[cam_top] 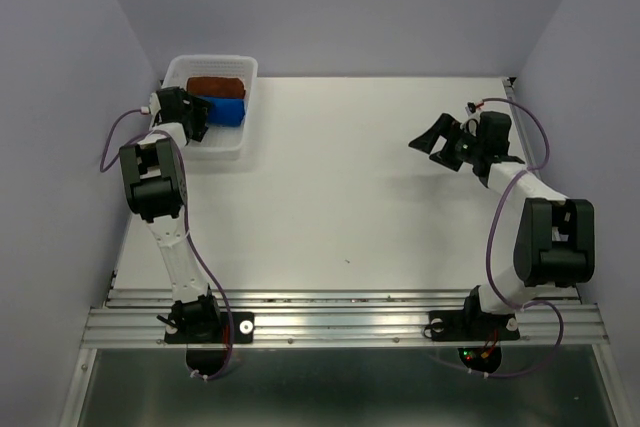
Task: Roll the towels
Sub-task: Place the rolled towel into the container
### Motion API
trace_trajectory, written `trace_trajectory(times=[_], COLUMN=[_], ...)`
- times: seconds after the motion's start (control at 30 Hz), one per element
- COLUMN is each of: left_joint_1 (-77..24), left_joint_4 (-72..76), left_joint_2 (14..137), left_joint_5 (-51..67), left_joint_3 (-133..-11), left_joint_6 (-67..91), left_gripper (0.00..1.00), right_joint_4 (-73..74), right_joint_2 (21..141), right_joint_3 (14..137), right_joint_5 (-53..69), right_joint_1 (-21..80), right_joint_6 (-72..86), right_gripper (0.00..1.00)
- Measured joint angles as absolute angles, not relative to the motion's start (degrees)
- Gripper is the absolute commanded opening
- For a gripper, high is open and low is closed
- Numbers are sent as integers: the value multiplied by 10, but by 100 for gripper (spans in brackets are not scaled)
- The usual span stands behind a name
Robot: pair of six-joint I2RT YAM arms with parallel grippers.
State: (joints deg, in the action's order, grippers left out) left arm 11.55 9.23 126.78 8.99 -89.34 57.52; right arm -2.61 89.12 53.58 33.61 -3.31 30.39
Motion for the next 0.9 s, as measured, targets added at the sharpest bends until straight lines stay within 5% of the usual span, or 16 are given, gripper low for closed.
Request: trace_trajectory(times=[0.9], left_joint_1=[116], left_joint_4=[-34], left_joint_2=[1184], left_joint_5=[70], left_joint_3=[-954], left_joint_6=[549], left_gripper=[83], right_joint_4=[-35], right_joint_2=[908], right_joint_3=[560], right_joint_5=[350], right_joint_1=[-29], right_joint_6=[296], right_gripper=[100])
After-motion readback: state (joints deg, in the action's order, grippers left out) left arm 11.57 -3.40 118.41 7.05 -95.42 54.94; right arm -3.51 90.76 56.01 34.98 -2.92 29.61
